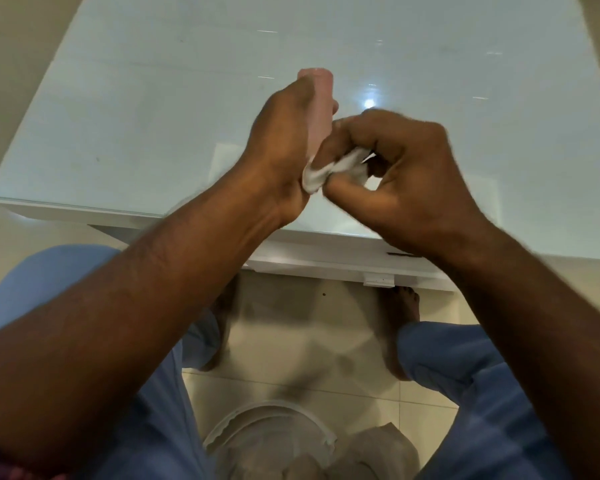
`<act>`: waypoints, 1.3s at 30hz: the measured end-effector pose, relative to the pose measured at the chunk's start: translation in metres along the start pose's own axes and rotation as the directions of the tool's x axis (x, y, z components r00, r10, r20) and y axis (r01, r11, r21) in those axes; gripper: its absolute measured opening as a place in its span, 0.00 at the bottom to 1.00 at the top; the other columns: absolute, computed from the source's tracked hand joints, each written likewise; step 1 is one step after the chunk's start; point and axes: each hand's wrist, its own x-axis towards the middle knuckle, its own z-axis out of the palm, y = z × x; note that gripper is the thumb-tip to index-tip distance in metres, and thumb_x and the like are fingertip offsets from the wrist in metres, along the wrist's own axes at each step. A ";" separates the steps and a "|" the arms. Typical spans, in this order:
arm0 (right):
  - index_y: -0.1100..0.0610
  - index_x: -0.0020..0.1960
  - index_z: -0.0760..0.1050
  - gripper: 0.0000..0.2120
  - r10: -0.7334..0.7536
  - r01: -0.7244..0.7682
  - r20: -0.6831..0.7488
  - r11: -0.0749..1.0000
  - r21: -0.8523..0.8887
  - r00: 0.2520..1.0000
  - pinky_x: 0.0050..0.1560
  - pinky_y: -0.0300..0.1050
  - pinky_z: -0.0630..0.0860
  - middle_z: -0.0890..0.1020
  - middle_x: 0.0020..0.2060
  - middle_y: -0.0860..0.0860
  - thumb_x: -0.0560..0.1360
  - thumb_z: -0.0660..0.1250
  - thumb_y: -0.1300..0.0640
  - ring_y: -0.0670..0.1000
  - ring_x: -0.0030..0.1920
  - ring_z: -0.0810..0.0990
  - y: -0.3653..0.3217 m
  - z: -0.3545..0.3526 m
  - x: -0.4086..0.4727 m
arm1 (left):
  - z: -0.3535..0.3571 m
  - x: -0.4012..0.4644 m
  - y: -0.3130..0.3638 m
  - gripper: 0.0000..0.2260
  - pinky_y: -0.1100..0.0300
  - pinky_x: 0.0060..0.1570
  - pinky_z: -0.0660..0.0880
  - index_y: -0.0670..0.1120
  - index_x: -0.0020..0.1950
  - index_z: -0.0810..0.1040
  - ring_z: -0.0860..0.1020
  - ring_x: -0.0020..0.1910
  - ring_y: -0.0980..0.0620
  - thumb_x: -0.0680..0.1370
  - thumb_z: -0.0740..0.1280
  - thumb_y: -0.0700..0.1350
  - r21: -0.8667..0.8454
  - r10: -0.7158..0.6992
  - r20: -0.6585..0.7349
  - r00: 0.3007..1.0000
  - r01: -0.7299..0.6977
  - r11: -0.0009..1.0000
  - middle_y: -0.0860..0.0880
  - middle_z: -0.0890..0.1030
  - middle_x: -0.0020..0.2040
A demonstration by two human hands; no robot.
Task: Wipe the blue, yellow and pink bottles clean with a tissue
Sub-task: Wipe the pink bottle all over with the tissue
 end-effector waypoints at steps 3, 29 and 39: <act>0.59 0.47 0.86 0.05 -0.001 0.000 -0.083 1.000 -0.007 0.997 0.42 0.47 0.79 0.87 0.43 0.53 0.74 0.71 0.61 0.54 0.44 0.84 -0.001 0.001 0.001 | 0.000 -0.002 0.002 0.15 0.56 0.37 0.79 0.50 0.43 0.79 0.80 0.35 0.56 0.85 0.57 0.48 0.105 0.083 0.102 0.991 -0.094 0.990 0.53 0.80 0.38; 0.60 0.43 0.83 0.04 -0.014 0.016 -0.172 1.000 0.012 0.985 0.41 0.37 0.72 0.83 0.38 0.49 0.70 0.70 0.64 0.47 0.39 0.79 -0.008 -0.005 0.002 | 0.001 -0.002 -0.001 0.15 0.49 0.56 0.78 0.43 0.56 0.76 0.81 0.50 0.42 0.85 0.59 0.54 -0.144 -0.103 0.158 0.982 0.126 0.982 0.42 0.82 0.47; 0.58 0.41 0.83 0.03 -0.071 0.072 0.034 0.997 -0.022 0.997 0.44 0.36 0.70 0.83 0.37 0.46 0.69 0.72 0.64 0.47 0.39 0.78 -0.008 0.009 -0.005 | 0.001 -0.003 0.002 0.18 0.58 0.38 0.77 0.43 0.40 0.75 0.78 0.32 0.49 0.84 0.61 0.53 -0.141 -0.149 0.126 0.981 0.166 0.976 0.47 0.77 0.33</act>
